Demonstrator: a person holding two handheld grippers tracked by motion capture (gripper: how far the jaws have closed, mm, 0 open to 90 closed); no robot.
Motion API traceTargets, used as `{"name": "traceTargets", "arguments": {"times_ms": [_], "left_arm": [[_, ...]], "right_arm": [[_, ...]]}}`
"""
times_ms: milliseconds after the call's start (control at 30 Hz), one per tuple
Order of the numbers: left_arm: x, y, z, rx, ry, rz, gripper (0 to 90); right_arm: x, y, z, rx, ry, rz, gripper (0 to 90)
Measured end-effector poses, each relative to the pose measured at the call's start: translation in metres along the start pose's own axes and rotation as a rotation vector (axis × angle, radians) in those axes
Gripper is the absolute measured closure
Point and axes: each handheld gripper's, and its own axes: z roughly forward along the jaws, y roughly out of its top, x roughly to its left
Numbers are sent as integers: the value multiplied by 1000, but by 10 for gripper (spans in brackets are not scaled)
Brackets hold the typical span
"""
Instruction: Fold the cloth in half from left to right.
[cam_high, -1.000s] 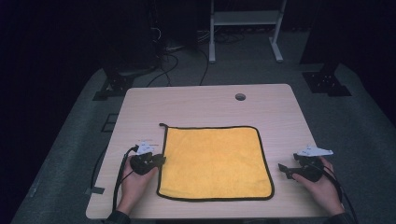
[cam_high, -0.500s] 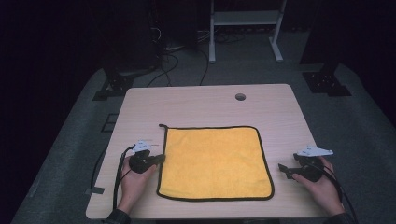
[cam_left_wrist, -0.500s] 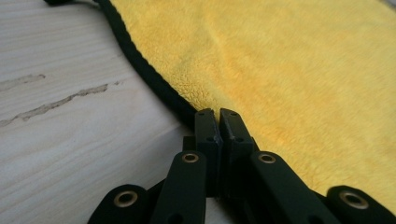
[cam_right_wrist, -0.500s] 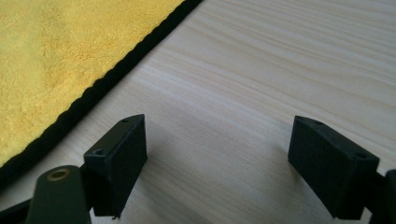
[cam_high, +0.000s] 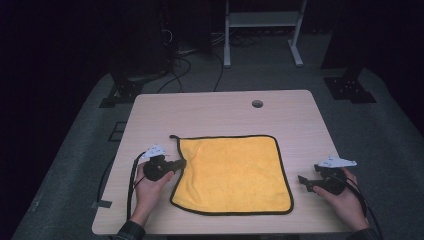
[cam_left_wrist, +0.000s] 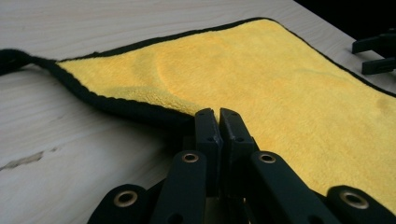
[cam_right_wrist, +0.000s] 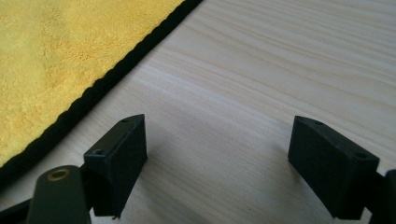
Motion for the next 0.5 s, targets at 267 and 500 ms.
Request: {"name": "traceTargets", "arguments": {"times_ms": [267,500], "left_arm": [[-12,10,14,-16,-61,10,872],[-24,20,32,-10,-110,31,872]], "right_arm": [[0,0,0,0,0,-1,182],[0,0,0,-1,0,-1,183]]}}
